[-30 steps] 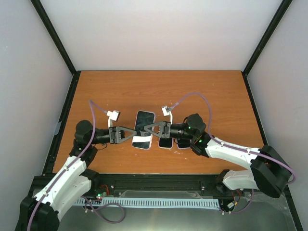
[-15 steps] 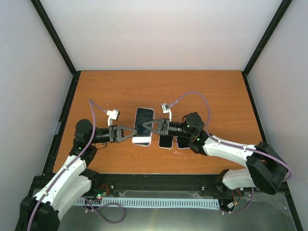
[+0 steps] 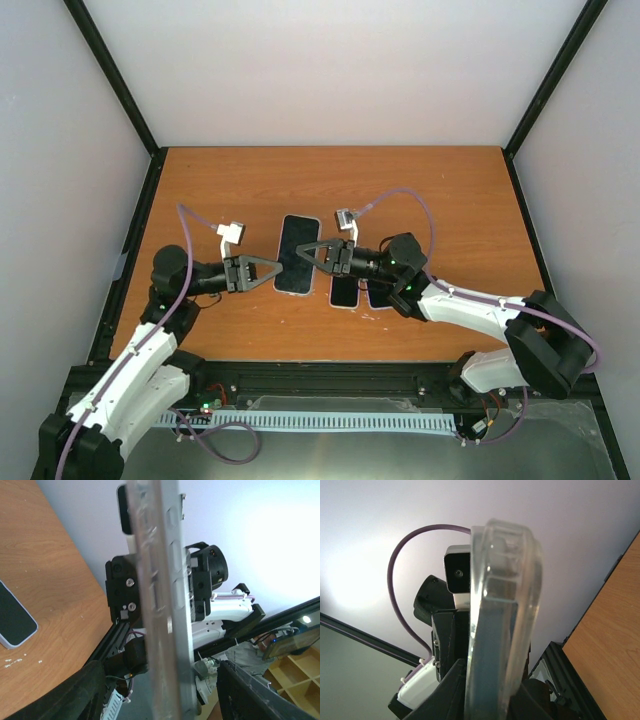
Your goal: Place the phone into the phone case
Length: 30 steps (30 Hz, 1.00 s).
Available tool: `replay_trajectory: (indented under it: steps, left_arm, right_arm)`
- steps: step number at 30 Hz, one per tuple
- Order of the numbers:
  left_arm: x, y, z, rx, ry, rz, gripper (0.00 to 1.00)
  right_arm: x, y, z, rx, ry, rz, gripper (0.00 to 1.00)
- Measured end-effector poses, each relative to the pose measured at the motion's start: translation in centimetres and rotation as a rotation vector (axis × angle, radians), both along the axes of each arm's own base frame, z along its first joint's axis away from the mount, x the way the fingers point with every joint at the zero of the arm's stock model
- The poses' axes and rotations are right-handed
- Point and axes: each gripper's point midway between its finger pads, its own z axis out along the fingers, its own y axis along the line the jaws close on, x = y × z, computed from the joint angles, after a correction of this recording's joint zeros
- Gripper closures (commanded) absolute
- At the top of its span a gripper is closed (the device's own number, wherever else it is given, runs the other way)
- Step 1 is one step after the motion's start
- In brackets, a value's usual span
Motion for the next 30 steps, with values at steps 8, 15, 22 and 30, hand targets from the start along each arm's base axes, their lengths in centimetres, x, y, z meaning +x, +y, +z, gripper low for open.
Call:
replay_trajectory:
  steps: [8, 15, 22, 30]
  left_arm:
    - [-0.6, 0.0, -0.5, -0.044, 0.020, -0.023, 0.64]
    - [-0.7, 0.0, 0.1, -0.048, -0.008, -0.029, 0.91]
    - [0.3, -0.1, -0.8, 0.024, 0.007, 0.006, 0.98]
    - [0.4, 0.0, -1.1, 0.045, 0.013, 0.014, 0.73]
  right_arm:
    - [-0.1, -0.2, 1.0, 0.040, -0.004, 0.004, 0.87]
    - [0.0, -0.3, 1.1, 0.045, 0.005, -0.002, 0.76]
    - [0.8, -0.4, 0.1, 0.021, 0.029, -0.049, 0.79]
    - [1.0, -0.3, -0.4, 0.003, 0.028, -0.055, 0.84]
